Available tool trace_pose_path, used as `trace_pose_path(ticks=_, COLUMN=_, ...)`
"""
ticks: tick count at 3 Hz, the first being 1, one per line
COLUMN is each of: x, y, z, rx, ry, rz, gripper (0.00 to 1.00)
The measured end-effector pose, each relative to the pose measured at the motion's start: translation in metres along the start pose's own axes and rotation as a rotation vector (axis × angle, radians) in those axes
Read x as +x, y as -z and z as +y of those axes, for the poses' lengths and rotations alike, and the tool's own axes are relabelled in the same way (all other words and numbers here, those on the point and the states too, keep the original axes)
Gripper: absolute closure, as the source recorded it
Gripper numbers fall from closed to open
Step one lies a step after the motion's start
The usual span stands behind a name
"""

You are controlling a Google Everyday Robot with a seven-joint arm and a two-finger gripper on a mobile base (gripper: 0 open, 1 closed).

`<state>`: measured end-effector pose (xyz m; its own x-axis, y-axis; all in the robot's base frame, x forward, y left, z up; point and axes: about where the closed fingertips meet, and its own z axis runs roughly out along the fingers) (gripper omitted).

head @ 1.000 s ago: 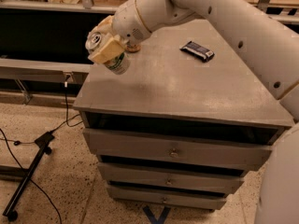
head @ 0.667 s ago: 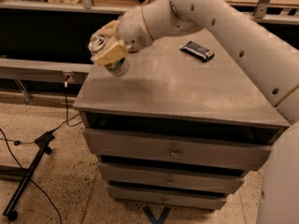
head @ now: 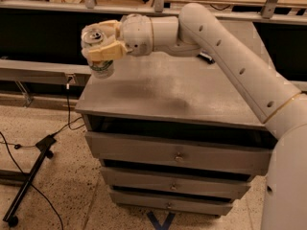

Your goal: Place 7up can upright

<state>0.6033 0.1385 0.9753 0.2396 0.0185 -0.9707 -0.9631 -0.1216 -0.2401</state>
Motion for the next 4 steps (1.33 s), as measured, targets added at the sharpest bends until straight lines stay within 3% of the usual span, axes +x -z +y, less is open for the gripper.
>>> trace_pose_path(ticks=1, x=0.004, y=0.001, z=0.001, rx=0.007, ry=-0.01, rz=0.059, gripper=1.0)
trace_pose_path(ticks=2, x=0.015, y=0.004, z=0.004, rx=0.011, ry=-0.068, rz=0.102, gripper=1.0)
trace_pose_path(ticks=3, x=0.026, y=0.005, z=0.004, rx=-0.006, ry=-0.117, rz=0.089, gripper=1.0)
trace_pose_path(ticks=4, x=0.033, y=0.002, z=0.005, rx=-0.046, ry=-0.151, rz=0.031, gripper=0.87)
